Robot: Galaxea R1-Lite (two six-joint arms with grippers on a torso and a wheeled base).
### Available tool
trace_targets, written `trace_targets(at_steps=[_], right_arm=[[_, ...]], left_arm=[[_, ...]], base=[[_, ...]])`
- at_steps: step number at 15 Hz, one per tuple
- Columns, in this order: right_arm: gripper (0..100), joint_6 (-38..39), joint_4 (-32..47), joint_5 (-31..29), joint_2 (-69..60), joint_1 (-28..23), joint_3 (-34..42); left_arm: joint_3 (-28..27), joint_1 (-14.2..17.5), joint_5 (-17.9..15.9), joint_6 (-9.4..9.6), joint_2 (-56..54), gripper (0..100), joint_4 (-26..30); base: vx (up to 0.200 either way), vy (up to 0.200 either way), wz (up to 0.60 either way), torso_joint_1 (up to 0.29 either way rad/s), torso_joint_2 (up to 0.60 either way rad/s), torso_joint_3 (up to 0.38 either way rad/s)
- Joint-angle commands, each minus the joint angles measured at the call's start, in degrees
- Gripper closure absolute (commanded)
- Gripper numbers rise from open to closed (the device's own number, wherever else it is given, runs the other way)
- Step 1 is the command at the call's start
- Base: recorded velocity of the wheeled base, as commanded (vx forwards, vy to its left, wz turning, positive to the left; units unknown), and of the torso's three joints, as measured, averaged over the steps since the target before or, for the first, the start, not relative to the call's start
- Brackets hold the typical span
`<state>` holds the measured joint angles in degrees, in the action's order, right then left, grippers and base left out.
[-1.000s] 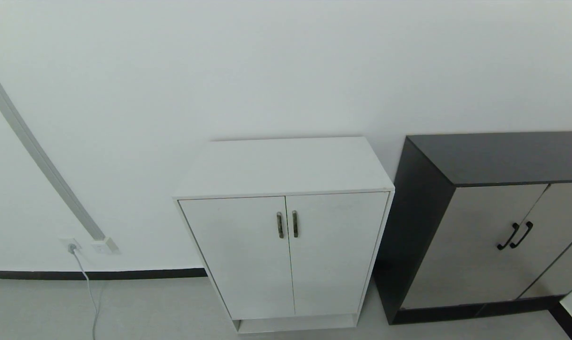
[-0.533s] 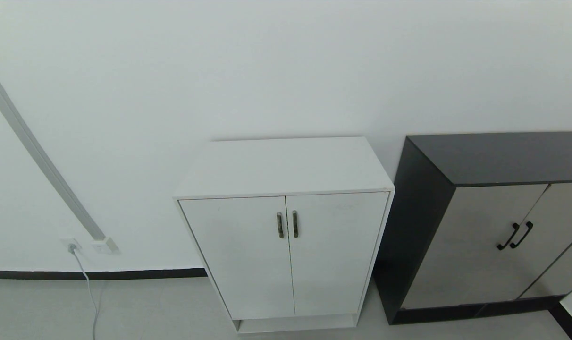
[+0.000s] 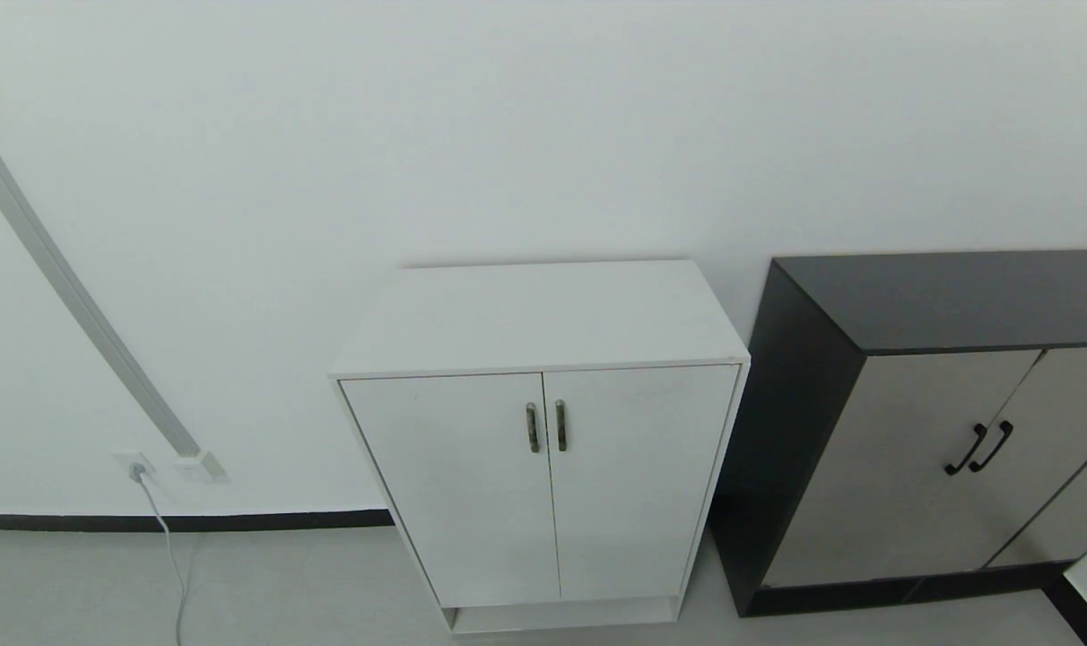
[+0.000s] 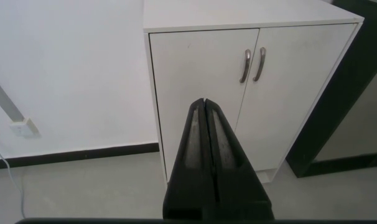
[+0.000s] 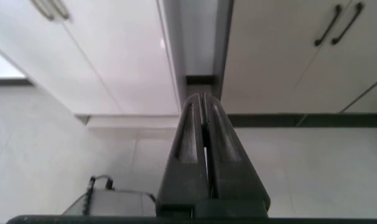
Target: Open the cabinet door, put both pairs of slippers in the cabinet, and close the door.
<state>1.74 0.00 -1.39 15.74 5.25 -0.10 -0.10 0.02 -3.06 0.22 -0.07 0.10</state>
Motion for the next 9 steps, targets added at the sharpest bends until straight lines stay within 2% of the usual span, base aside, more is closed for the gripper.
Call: trace_targets(at_steps=[1,9], right_arm=[[100,0.01,0.0,-0.02,-3.7,-2.0,0.01],[100,0.37,-0.09,-0.02,-14.42,-4.73,0.1]], left_arm=[[0.01,0.06,-0.02,-0.04,0.07,100,-0.01],[0.01,-0.02,0.07,-0.04,0.07,100,-0.01]], base=[[0.0,0.0,0.0,0.0,0.0,0.0],[0.0,0.0,0.0,0.0,0.0,0.0]])
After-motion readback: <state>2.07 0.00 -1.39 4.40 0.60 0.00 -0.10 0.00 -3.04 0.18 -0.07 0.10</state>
